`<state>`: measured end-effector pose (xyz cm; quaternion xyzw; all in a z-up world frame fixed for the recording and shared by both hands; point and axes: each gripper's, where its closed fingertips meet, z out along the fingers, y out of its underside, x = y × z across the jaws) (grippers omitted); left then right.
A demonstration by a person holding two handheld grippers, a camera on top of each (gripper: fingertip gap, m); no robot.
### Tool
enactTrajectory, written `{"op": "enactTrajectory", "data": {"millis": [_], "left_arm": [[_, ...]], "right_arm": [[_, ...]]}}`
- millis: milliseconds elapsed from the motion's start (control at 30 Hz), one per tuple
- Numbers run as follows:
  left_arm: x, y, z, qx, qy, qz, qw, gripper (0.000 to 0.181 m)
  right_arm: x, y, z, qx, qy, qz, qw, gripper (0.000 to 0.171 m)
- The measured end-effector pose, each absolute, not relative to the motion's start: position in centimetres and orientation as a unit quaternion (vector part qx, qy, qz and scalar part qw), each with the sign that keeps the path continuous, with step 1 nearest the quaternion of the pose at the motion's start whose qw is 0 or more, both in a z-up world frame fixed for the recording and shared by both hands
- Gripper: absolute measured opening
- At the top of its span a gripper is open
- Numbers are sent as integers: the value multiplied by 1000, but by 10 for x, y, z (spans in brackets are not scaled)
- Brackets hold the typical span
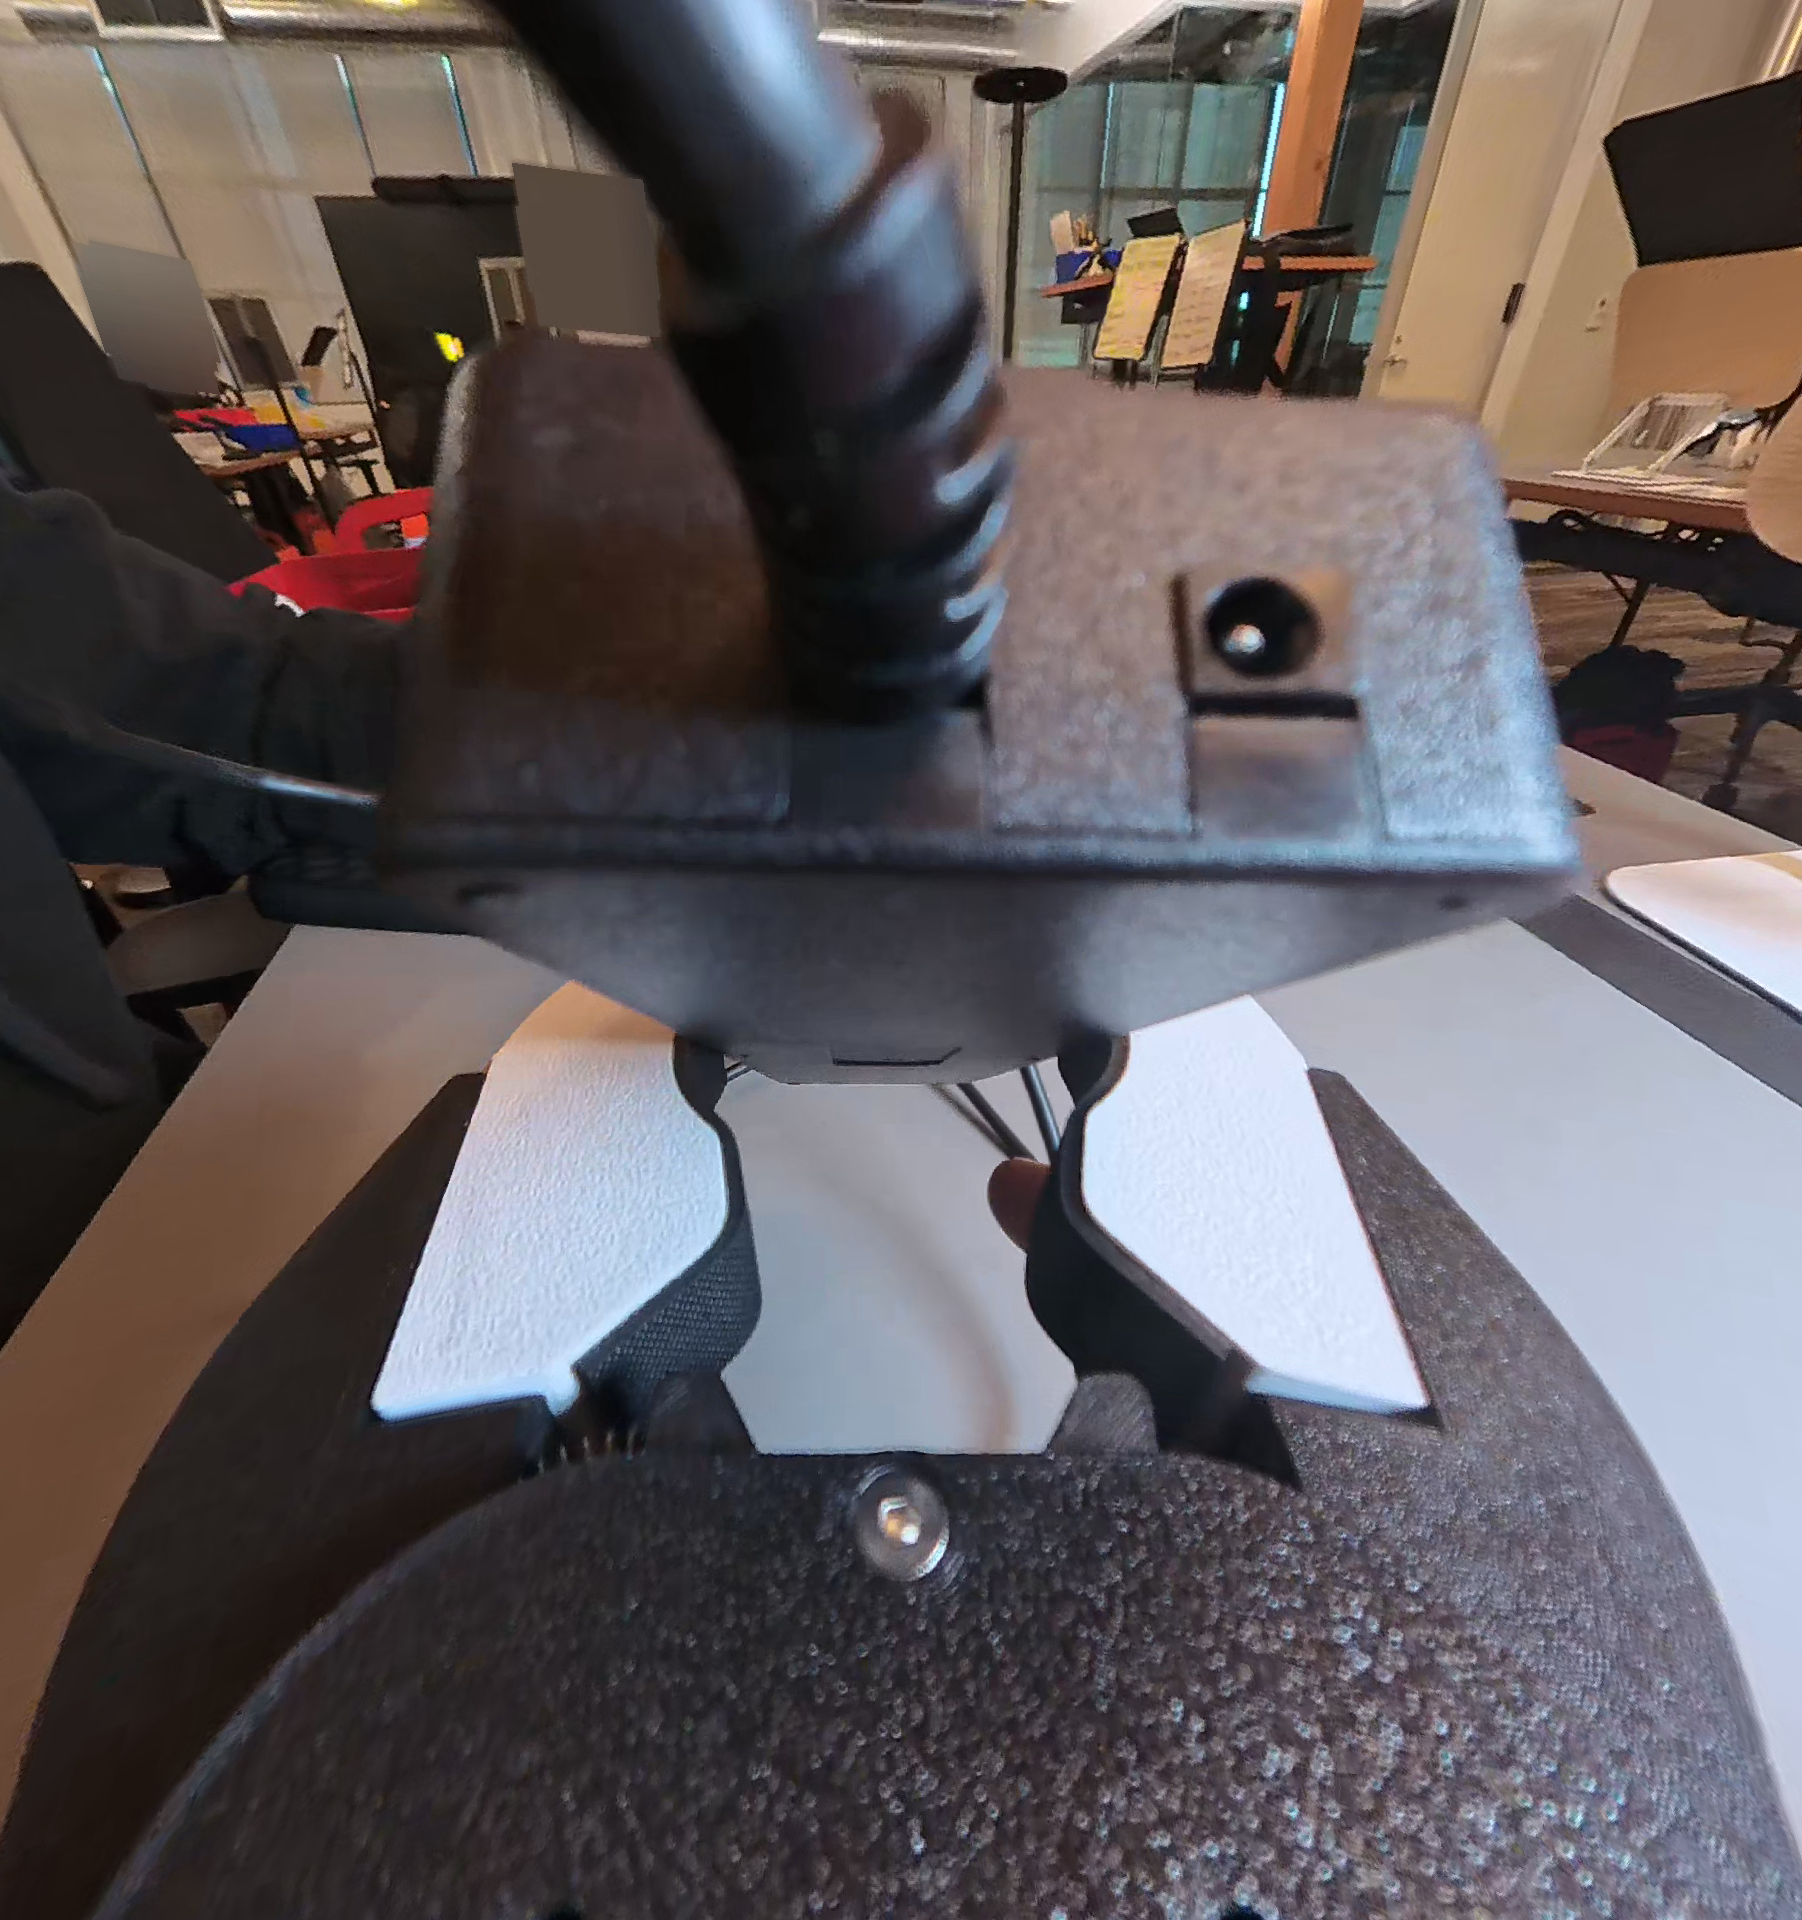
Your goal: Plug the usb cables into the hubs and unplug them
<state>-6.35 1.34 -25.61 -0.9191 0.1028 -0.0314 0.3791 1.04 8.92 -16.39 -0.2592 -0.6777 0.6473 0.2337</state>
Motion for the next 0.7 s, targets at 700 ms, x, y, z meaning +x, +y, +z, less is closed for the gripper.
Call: {"op": "enactTrajectory", "data": {"millis": [700], "left_arm": [[6,-4,-166,-740,209,-278,575,13]], "right_arm": [[14,63,-188,-235,-748,574,234,64]]}}
